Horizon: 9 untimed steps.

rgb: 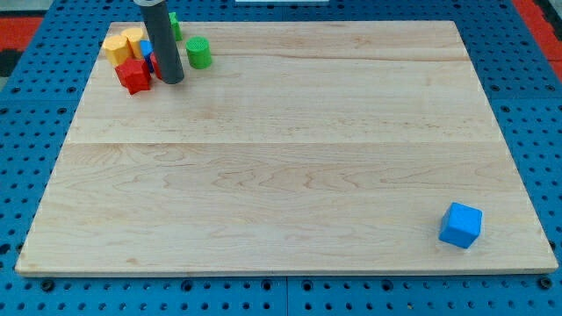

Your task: Separate the green star from the group of blocks

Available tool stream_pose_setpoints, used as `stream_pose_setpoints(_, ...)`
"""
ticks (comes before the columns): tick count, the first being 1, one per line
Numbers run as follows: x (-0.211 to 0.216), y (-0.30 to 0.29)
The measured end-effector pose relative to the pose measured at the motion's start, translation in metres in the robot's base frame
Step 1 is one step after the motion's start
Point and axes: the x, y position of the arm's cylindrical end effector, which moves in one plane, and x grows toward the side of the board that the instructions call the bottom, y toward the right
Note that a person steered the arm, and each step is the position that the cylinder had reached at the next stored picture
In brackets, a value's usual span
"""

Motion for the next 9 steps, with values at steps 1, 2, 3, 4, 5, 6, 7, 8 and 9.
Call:
stream_pose_setpoints(1,0.008,-0.004)
stream_pose_setpoints(2,0.069,-0.029)
stream_pose_setpoints(3,0.088,-0.035)
stream_pose_setpoints(4,0.088,-0.036)
stream_pose_setpoints(5,0.088,-0.039)
stream_pose_setpoints(6,0.067,-0.07)
stream_pose_setpoints(7,0.011,-0.118)
stream_pose_setpoints(8,-0.056,-0.118)
stream_pose_setpoints(9,-0.114,-0.116)
